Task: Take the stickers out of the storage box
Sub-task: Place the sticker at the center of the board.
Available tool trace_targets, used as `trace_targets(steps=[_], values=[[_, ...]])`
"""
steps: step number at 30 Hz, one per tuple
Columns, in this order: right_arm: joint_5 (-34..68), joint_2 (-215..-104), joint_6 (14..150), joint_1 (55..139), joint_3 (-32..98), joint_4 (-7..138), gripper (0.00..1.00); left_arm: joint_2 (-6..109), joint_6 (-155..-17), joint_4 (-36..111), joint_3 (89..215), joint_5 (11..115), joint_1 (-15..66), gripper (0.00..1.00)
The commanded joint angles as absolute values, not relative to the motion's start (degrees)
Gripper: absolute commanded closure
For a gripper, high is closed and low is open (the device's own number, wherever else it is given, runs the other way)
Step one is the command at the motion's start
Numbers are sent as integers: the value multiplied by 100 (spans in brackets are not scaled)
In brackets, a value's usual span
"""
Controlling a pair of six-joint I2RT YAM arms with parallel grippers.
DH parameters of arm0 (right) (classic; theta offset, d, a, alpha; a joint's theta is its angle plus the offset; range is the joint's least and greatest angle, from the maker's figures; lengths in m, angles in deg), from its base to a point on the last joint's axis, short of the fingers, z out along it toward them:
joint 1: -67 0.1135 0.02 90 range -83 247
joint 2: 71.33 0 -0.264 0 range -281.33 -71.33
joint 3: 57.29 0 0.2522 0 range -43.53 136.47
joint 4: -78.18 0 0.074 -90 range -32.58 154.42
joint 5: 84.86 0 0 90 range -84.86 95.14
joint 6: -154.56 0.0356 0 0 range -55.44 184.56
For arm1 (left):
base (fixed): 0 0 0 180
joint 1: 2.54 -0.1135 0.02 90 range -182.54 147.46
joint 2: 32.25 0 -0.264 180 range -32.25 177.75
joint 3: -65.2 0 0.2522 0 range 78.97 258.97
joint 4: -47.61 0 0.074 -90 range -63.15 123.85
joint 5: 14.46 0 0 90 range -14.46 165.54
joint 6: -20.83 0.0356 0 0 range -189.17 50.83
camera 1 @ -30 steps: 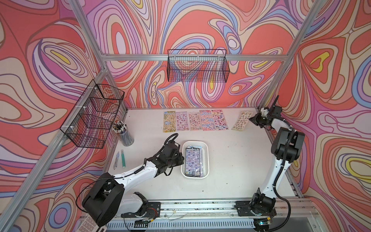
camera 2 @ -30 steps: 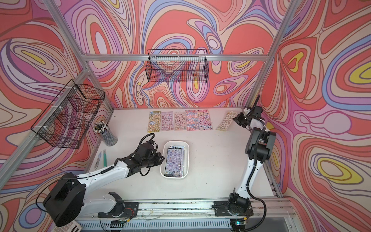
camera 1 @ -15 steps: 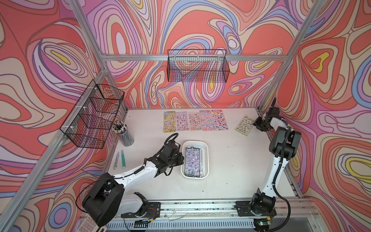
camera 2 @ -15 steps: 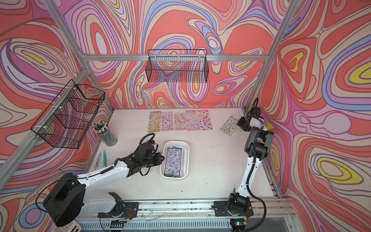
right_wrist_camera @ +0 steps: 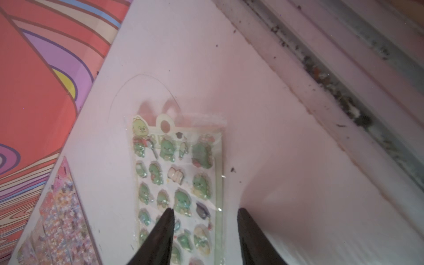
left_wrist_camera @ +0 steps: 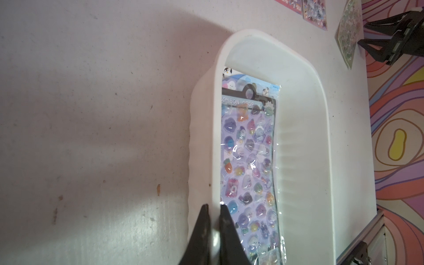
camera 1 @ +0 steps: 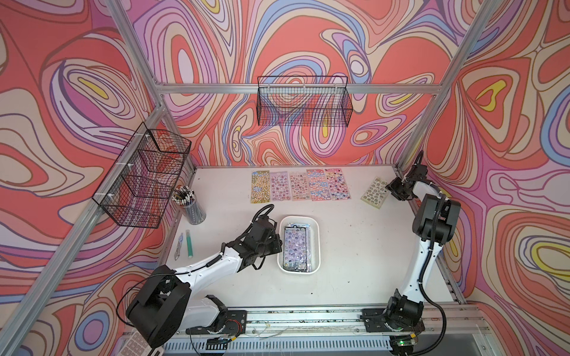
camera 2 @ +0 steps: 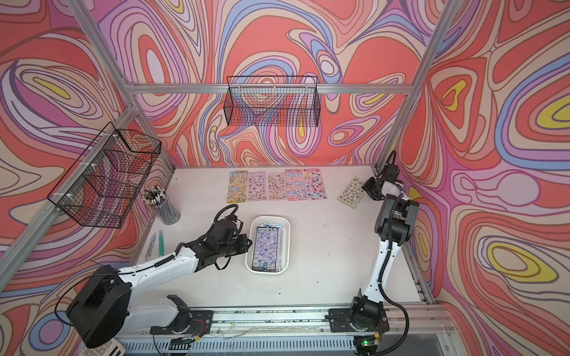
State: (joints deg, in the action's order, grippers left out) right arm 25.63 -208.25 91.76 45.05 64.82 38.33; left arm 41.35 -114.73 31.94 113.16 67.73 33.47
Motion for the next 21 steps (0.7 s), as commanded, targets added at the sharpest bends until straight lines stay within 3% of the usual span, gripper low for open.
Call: trace_targets(steps=[1,14,21], values=[[2752,-21179,9529,4671,6422,4045,52,4131,-11411,3266,11500,6827,3324,89],[2839,-21852,10202,5179,7097,4608,52,4275,-11347,3240,11570,6886,3315,89],[2659,-21517,9974,5162,7349,4345,52,4404,-11362,3317,11615,6790,3322,89]])
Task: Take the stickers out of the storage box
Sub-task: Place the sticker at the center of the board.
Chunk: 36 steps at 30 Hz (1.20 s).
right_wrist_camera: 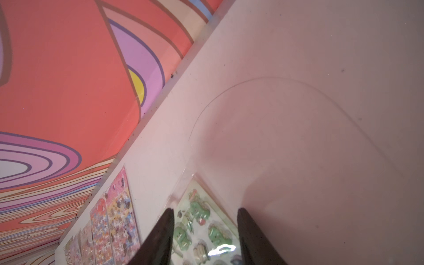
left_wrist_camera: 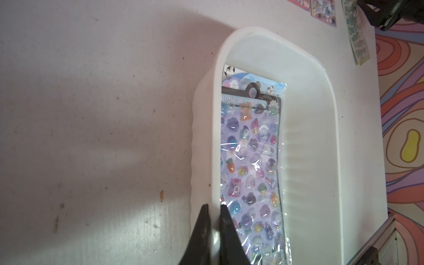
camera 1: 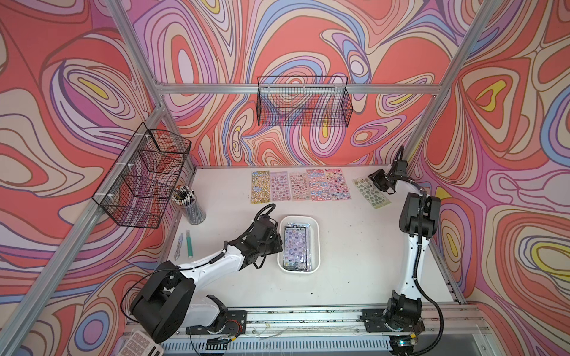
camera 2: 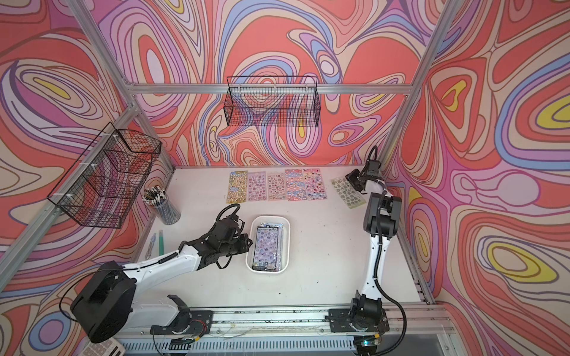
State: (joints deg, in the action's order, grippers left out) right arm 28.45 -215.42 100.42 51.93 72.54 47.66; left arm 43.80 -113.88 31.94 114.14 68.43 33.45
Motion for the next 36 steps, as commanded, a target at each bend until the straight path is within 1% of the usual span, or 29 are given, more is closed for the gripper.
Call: trace_targets(steps=[1,5,13,20,23,27,32,36], values=[[2656,-21393,9939,5148,7300,4328,52,4397,-11374,3349,11603,6776,3317,89],[2599,-20713,9798,5071,6661,4400,50,4335,-11391,3403,11556,6763,3315,89],[2784,-19042,9709,4627,4350,5016,48,4101,-11375,3463,11470,6702,3315,89],[2926,-17977,9638,4346,2937,5267,45,3939,-11285,3387,11456,6798,3315,89],[2953,-17828,9632,4334,2709,5222,44,3909,-11309,3399,11402,6812,3317,89],[2992,-17893,9727,4330,2582,5249,43,3870,-11377,3458,11291,6815,3315,89],[3103,-18131,9926,4332,2544,5440,43,3840,-11501,3577,11140,6824,3315,89],[3192,-18420,10020,4332,2674,5563,46,3901,-11553,3637,11100,6798,3317,89]])
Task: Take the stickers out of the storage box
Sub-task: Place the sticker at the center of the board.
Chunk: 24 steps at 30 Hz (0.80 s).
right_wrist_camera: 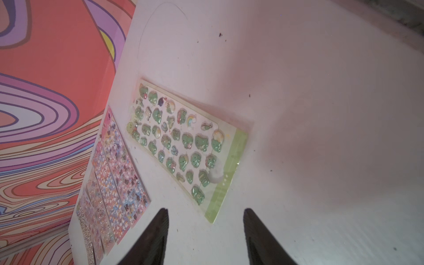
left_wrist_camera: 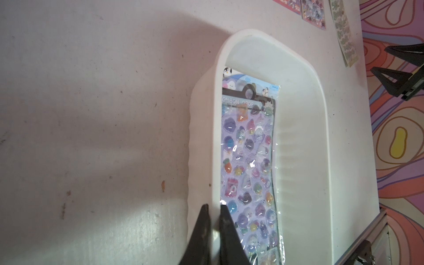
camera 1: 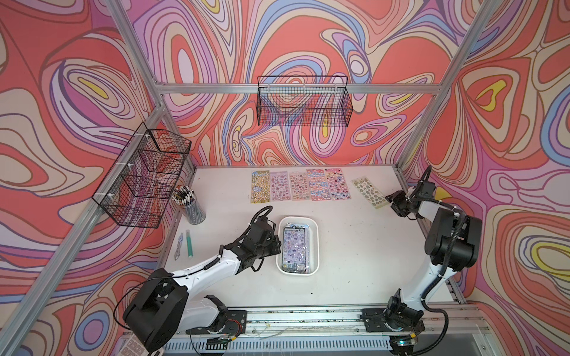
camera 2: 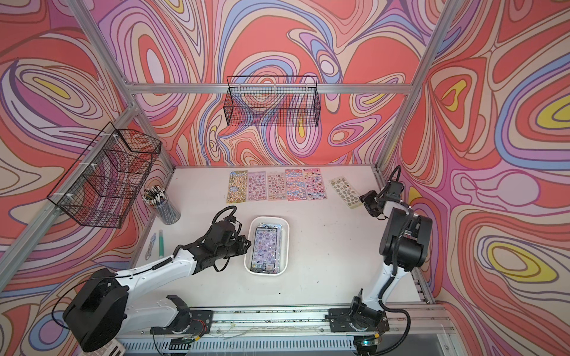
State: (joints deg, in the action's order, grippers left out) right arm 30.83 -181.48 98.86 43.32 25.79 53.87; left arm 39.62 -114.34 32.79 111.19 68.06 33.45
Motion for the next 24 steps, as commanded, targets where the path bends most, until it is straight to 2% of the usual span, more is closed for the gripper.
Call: trace_targets(steps=[1,24], values=[[3204,-18482,10024,4332,2705,5554,46,3916,-11558,3641,11096,6799,3316,89],[3147,-19388,10274,4624,3123,5949,50,4269,-11628,3879,11144,6817,3318,89]])
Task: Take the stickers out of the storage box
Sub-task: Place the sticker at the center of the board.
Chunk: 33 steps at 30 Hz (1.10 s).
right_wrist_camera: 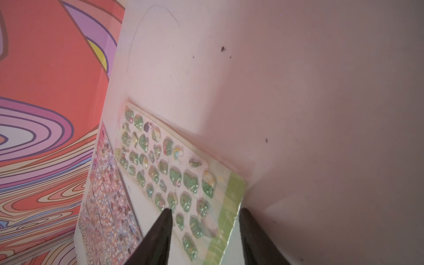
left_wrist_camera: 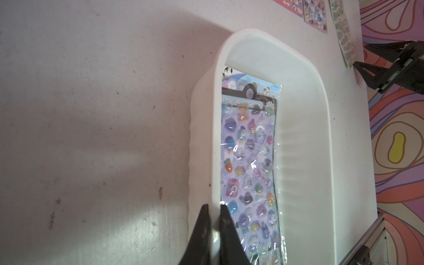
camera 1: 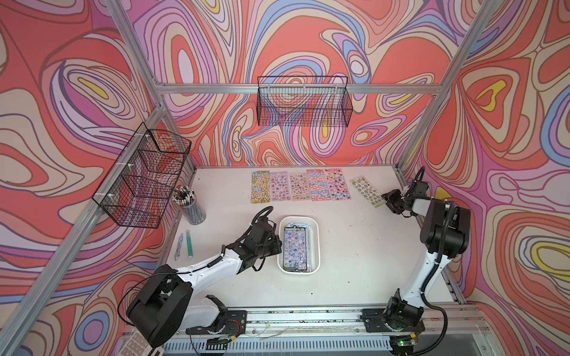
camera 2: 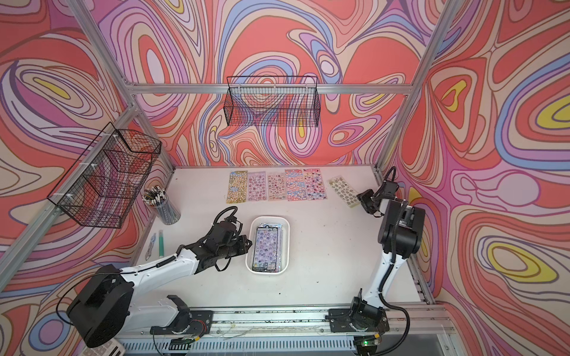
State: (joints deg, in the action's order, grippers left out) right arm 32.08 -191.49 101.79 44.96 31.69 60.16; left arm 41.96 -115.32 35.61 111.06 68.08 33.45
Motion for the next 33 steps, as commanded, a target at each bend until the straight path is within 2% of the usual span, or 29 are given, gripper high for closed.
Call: trace_targets(steps=[1,25,33], values=[[3149,-19404,10301,4651,3101,5997,50,4288,-11628,3878,11157,6823,3315,89],[2900,-19497,10701,5671,2978,6450,53,4447,-11604,4042,11183,6761,3315,89],[2860,-19204,10560,5699,3008,6218,53,4430,-11613,4060,11157,6746,3313,89]])
